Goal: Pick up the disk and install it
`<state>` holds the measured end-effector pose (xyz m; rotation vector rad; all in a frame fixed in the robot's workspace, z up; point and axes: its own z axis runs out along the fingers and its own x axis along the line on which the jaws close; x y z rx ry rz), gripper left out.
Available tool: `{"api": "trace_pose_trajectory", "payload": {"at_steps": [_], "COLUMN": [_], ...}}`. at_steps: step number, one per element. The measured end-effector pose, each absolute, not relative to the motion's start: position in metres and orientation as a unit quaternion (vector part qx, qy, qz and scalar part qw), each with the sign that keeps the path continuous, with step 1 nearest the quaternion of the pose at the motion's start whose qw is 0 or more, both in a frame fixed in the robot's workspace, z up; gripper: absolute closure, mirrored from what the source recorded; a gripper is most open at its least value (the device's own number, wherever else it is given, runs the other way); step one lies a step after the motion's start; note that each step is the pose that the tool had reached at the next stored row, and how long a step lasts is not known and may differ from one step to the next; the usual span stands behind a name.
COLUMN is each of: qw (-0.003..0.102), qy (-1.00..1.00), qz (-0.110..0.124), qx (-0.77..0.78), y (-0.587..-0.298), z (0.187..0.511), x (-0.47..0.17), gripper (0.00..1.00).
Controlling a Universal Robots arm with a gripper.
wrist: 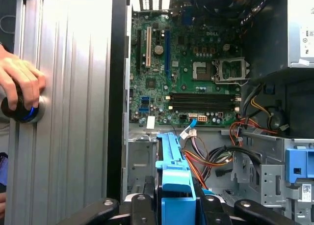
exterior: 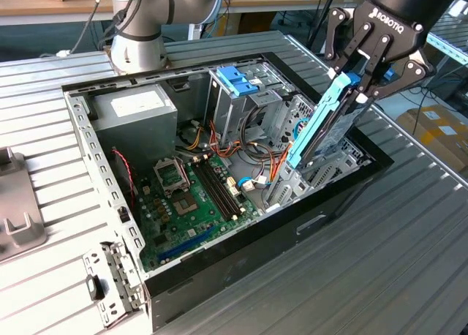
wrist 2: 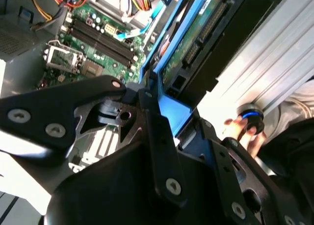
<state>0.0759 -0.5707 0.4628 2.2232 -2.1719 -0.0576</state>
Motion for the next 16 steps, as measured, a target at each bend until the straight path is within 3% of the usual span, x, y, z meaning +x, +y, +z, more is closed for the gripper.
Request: {"api": "trace_pose_trajectory", "payload": {"at_steps": [16], "qw": [0.027], "qy": [-0.698], "qz": [-0.029], "qx": [0.715], "y": [-0.571], "z": [0.457], "x": [0.096], "gripper": [0.63]}}
